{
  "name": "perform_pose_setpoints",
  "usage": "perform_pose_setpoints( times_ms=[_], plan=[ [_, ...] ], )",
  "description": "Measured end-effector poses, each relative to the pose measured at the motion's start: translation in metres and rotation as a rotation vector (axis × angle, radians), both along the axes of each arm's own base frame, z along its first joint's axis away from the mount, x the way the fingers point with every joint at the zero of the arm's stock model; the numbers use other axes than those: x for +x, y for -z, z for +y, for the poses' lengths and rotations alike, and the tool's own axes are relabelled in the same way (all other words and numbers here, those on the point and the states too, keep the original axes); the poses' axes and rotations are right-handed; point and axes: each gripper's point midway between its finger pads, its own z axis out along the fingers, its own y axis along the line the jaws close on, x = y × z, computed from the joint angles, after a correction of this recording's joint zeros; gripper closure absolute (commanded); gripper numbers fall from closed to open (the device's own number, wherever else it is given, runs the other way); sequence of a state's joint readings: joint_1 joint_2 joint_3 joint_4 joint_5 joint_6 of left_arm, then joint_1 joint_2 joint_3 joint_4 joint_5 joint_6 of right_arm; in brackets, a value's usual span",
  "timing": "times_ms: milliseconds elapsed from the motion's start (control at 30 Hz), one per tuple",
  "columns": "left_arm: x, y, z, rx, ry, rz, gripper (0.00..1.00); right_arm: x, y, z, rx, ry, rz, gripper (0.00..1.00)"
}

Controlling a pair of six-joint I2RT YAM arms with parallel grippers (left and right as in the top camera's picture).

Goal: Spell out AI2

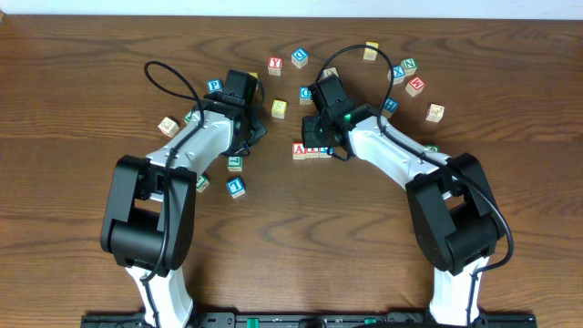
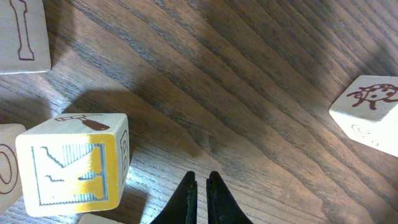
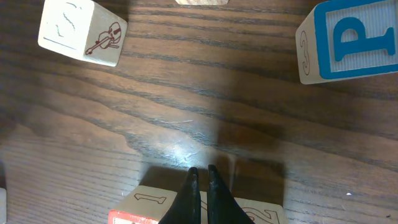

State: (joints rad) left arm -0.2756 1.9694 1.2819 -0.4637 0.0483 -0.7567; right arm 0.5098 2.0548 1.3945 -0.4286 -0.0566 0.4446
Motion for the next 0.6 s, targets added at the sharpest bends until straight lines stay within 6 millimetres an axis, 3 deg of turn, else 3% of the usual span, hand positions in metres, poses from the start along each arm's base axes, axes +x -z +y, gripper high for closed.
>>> perform_pose_setpoints(
  times_ms=[600],
  plan=[
    [0.0,0.0,0.0,-0.001,-0.003,0.0,0.93,-0.0043,0.0005,0.0052,-0.002,-0.014,0.004,0.99]
  ],
)
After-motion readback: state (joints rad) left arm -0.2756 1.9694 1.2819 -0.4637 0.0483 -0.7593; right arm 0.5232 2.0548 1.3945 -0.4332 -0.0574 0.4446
